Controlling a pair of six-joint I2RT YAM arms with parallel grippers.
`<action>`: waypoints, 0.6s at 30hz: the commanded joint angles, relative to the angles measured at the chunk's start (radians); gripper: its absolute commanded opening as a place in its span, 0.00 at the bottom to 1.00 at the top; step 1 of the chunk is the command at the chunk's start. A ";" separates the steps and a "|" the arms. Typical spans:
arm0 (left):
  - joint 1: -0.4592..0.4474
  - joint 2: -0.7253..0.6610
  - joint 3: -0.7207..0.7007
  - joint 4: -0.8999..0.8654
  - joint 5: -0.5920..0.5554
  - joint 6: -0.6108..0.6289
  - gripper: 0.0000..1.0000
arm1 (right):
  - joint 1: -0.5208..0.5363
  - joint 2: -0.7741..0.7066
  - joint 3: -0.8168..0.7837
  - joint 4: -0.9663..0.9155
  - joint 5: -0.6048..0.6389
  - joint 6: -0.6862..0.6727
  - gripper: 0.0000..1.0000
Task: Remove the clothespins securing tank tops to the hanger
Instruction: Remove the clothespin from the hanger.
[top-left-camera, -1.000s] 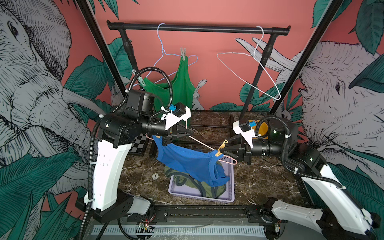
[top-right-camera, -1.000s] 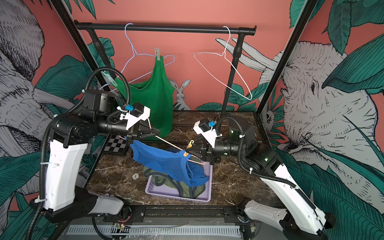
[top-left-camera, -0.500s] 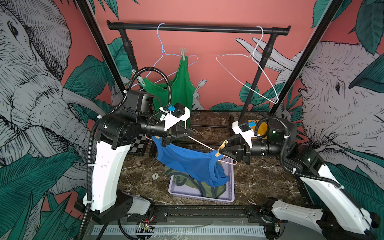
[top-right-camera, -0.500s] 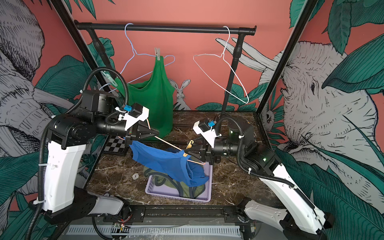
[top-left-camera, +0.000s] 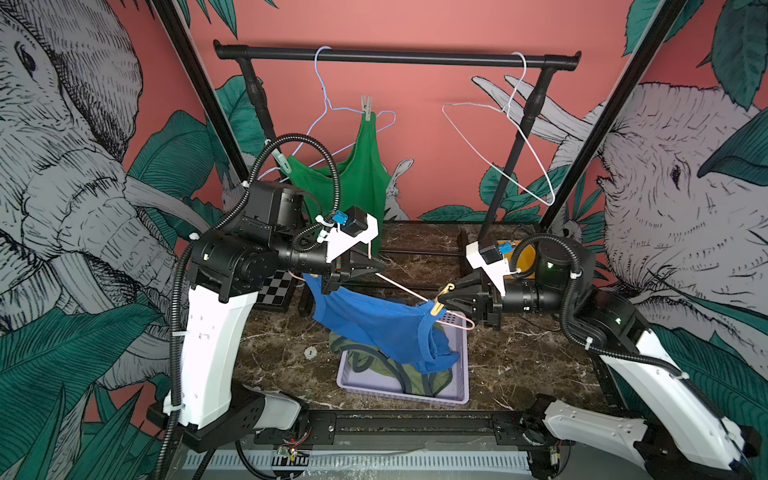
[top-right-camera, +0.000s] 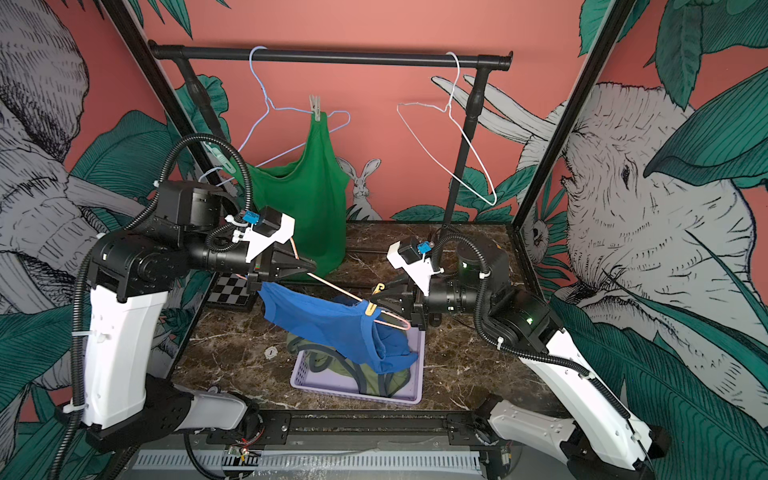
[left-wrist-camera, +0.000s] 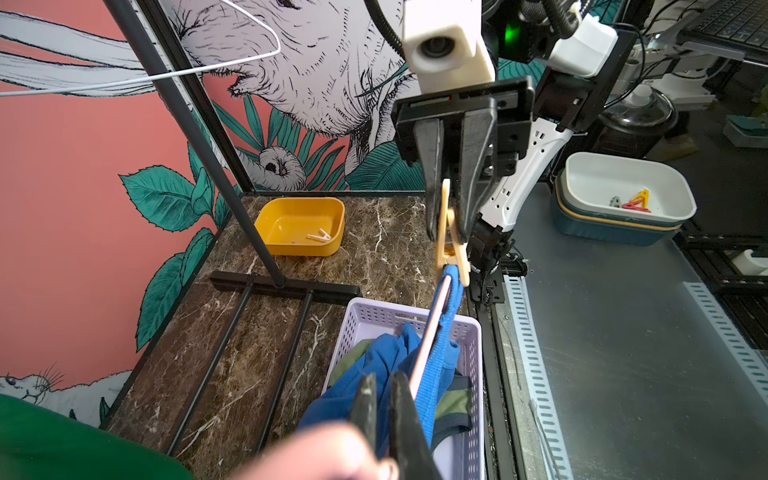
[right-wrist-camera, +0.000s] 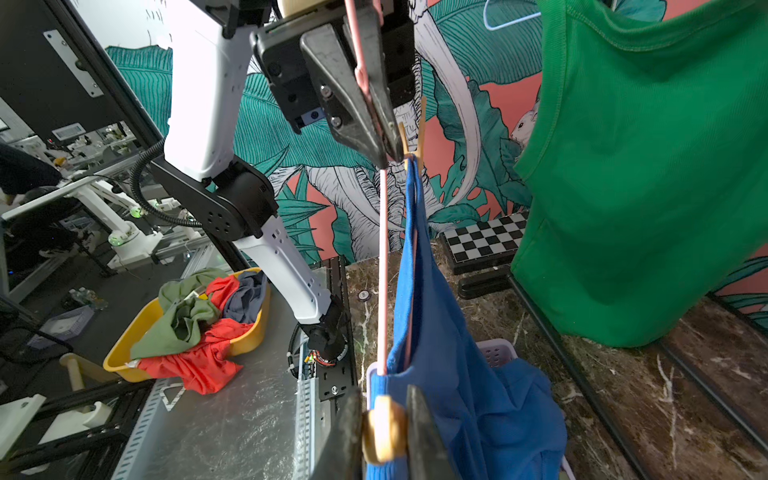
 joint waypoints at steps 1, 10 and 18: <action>0.002 -0.026 0.023 -0.011 0.049 0.020 0.00 | -0.006 -0.017 -0.013 0.050 -0.028 -0.005 0.03; 0.002 -0.025 0.022 -0.018 0.046 0.029 0.00 | -0.011 -0.027 -0.017 0.068 -0.030 0.006 0.00; 0.002 -0.025 0.009 -0.023 0.034 0.046 0.00 | -0.028 -0.049 0.023 0.074 0.068 0.019 0.00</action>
